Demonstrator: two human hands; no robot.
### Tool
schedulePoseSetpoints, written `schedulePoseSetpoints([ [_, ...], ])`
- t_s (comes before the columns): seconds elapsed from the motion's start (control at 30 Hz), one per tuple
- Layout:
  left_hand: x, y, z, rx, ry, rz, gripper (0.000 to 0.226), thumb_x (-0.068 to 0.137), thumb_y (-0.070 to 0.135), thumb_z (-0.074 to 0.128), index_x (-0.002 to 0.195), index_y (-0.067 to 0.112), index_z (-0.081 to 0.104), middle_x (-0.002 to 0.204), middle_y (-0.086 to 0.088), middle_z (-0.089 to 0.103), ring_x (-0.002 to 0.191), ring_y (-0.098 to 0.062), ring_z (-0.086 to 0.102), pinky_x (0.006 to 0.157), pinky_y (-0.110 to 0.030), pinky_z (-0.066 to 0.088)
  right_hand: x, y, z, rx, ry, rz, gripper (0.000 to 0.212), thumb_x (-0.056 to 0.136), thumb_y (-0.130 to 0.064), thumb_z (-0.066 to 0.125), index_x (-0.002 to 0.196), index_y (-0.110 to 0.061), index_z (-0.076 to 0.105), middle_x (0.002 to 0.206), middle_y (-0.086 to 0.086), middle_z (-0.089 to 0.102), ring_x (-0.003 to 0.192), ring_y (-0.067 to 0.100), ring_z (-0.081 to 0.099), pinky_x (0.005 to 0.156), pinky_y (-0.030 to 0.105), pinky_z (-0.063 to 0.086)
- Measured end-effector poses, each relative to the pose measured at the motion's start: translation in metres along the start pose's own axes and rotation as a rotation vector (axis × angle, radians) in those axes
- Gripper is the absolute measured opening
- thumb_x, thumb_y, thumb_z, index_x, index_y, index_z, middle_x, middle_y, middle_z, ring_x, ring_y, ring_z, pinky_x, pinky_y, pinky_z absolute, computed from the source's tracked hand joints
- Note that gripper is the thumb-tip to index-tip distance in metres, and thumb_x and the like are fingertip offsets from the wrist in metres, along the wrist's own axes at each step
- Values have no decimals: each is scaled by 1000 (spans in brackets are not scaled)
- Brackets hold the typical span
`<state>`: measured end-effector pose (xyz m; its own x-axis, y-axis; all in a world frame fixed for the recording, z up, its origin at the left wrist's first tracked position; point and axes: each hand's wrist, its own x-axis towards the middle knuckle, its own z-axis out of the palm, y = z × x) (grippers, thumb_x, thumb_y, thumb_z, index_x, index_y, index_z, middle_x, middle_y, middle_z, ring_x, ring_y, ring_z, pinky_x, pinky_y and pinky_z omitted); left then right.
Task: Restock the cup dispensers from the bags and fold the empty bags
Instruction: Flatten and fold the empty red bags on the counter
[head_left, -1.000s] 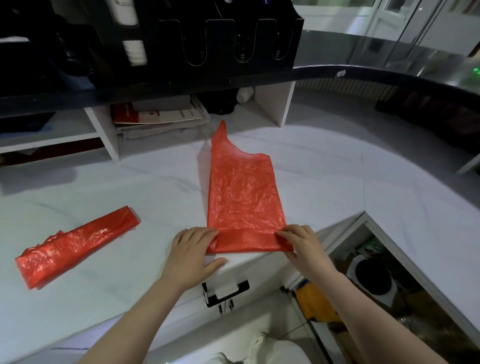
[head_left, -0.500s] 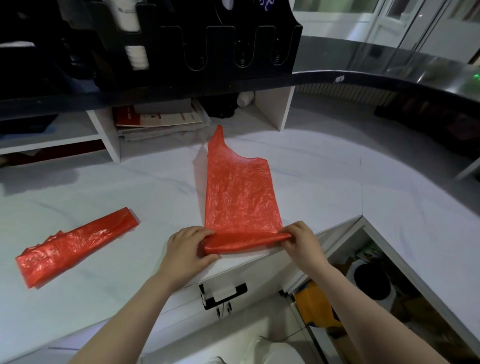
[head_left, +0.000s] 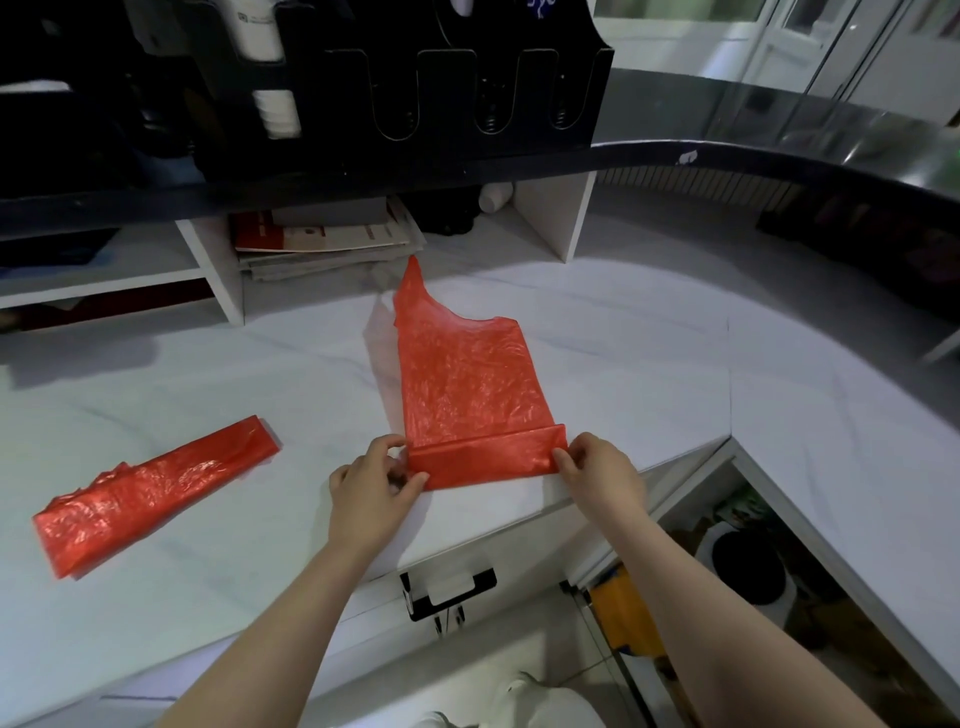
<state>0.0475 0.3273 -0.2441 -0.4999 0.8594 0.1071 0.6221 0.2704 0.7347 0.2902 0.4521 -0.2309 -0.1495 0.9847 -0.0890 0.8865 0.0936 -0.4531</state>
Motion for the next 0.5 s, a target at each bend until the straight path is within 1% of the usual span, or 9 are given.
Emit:
schedulePoseSetpoints([
  [0.07, 0, -2, 1, 50, 11, 17, 42, 84, 41, 64, 120, 32, 46, 88, 13, 67, 85, -8, 60, 89, -28, 22, -1, -2, 3, -44, 13, -9, 26, 90, -50, 49, 77, -28, 50, 71, -8, 57, 63, 11, 55, 58, 35, 53],
  [0.13, -1, -2, 3, 90, 9, 31, 41, 88, 45, 55, 126, 33, 42, 90, 10, 65, 91, -13, 57, 90, -27, 21, -3, -2, 5, -81, 38, -23, 27, 90, -50, 49, 76, -27, 48, 74, -7, 56, 65, 12, 54, 58, 35, 52],
  [0.2, -1, -1, 3, 108, 5, 31, 39, 92, 44, 49, 129, 36, 39, 87, 11, 63, 94, -15, 54, 91, -25, 20, -3, -2, 8, -111, 61, -32, 29, 89, -51, 47, 77, -26, 47, 76, -6, 55, 66, 13, 53, 59, 36, 52],
  [0.27, -1, 1, 3, 115, 10, 32, 40, 93, 37, 51, 131, 35, 39, 82, 13, 61, 91, -14, 54, 91, -24, 19, -3, -4, 8, -122, 69, -26, 30, 89, -53, 46, 82, -24, 46, 77, -6, 55, 67, 14, 54, 60, 37, 53],
  [0.3, -1, 3, 3, 116, 17, 38, 42, 93, 34, 53, 132, 34, 39, 80, 14, 60, 89, -12, 53, 92, -24, 19, -3, -5, 8, -118, 75, -22, 31, 89, -54, 46, 89, -23, 46, 81, -6, 56, 70, 14, 55, 60, 37, 53],
  [0.33, -2, 5, 2, 122, 20, 41, 43, 93, 32, 55, 133, 33, 40, 79, 14, 60, 87, -11, 52, 92, -25, 19, -5, -7, 8, -114, 85, -31, 31, 90, -53, 47, 100, -24, 46, 87, -6, 58, 75, 16, 57, 60, 36, 53],
  [0.4, -3, 8, 2, 168, 19, 56, 45, 93, 29, 55, 136, 31, 40, 79, 12, 60, 88, -12, 52, 92, -27, 21, -10, -8, 10, -120, 126, -97, 39, 93, -50, 47, 124, -29, 39, 109, -1, 54, 94, 20, 56, 63, 35, 52],
  [0.43, -4, 10, 3, 206, 22, 77, 45, 94, 27, 54, 137, 30, 41, 80, 10, 60, 89, -14, 53, 91, -28, 21, -12, -8, 12, -145, 142, -136, 43, 93, -46, 48, 131, -33, 32, 121, 1, 48, 104, 21, 52, 66, 35, 51],
  [0.5, -7, 13, 2, 286, 30, 118, 44, 95, 24, 52, 137, 32, 45, 77, 7, 59, 91, -17, 55, 86, -28, 19, -16, -10, 14, -317, 146, -273, 59, 89, -33, 60, 137, -37, 26, 139, 3, 37, 118, 25, 43, 80, 37, 46],
])
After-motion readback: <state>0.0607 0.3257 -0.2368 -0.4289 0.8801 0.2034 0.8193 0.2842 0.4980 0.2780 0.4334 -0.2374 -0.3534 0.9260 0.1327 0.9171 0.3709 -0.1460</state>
